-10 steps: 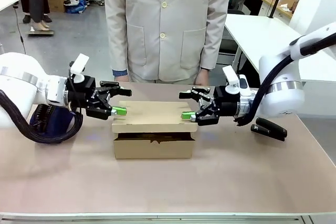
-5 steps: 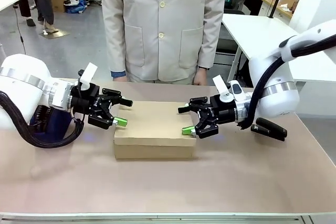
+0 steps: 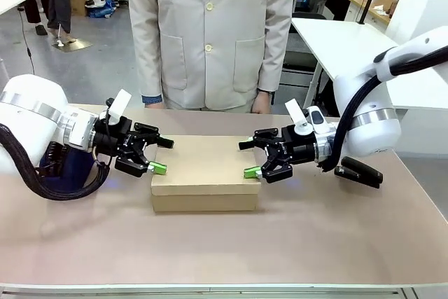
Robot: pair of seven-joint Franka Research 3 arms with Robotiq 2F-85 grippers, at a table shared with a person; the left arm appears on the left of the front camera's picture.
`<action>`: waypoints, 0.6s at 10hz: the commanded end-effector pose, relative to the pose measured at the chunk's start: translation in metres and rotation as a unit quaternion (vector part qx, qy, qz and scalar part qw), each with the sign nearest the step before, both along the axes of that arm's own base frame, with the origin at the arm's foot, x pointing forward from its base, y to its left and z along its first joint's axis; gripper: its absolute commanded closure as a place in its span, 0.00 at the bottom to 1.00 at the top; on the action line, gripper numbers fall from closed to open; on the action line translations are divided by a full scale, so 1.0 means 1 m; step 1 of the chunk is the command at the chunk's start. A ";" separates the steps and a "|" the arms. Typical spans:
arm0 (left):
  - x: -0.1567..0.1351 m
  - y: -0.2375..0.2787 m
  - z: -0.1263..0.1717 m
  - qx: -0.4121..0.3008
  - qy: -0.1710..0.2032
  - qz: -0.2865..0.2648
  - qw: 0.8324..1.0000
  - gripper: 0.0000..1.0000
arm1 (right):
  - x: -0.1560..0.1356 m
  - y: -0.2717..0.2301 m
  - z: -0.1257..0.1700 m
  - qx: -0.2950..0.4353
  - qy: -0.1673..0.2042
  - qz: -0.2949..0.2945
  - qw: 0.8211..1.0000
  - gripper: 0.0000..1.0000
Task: Pack the item into the box.
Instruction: Close the Mailer Box.
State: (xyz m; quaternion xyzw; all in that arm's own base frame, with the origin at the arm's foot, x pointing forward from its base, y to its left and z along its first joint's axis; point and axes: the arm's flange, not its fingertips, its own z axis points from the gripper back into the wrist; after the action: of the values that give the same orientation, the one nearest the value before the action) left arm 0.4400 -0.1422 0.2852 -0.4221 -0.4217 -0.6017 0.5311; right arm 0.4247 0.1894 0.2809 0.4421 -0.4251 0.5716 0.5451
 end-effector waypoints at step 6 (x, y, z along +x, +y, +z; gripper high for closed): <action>-0.008 0.030 0.048 -0.043 -0.041 0.015 0.998 0.00 | -0.006 -0.062 0.034 0.092 0.070 -0.039 0.993 0.00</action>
State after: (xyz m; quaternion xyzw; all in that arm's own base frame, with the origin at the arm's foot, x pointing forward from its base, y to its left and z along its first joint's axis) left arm 0.4192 -0.1012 0.3507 -0.4164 -0.4993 -0.5805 0.4902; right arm 0.4037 0.1009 0.3206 0.5110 -0.4727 0.4472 0.5616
